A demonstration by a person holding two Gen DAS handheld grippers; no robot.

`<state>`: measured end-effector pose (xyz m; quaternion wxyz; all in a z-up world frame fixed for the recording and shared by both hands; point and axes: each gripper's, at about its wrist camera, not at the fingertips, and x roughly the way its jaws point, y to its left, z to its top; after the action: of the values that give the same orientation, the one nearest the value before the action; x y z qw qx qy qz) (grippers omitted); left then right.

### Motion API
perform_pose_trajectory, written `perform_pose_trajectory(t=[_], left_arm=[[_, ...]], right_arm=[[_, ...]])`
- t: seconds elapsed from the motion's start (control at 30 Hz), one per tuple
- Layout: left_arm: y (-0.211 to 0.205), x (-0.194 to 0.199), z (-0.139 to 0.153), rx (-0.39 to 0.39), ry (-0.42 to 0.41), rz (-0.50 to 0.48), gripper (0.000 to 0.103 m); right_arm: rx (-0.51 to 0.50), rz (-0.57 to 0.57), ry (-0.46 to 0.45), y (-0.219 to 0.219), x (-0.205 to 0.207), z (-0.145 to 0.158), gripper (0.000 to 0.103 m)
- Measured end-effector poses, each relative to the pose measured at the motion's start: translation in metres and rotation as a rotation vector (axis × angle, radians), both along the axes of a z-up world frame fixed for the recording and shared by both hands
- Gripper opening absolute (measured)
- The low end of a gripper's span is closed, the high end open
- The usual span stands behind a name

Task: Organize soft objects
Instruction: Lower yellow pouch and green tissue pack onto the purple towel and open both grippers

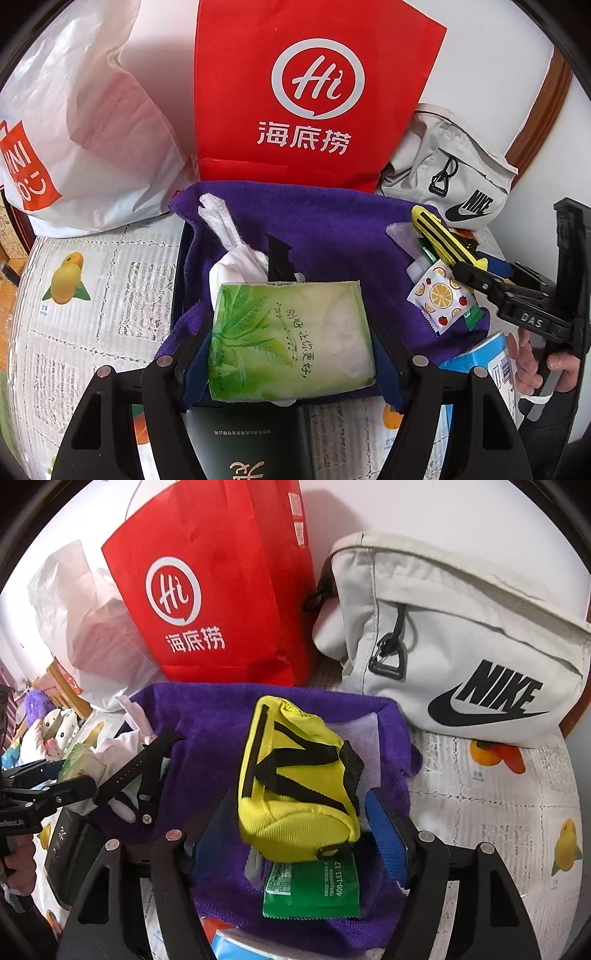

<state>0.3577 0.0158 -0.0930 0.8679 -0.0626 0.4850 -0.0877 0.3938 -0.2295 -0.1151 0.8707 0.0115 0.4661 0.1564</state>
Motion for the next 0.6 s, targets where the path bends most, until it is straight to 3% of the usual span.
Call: perform_pose_trajectory(t=[0.43,0.6], left_arm=[[-0.021,0.020,-0.011,0.039,0.007,-0.025,0.073],[-0.036,0.029,-0.019,0.120,-0.001,-0.037,0.073]], right_arm=[[0.001,-0.040,-0.071,-0.016,-0.048,0.037,0.075],[0.025,-0.066,-0.068,-0.027,-0.070,0.040,0.075]])
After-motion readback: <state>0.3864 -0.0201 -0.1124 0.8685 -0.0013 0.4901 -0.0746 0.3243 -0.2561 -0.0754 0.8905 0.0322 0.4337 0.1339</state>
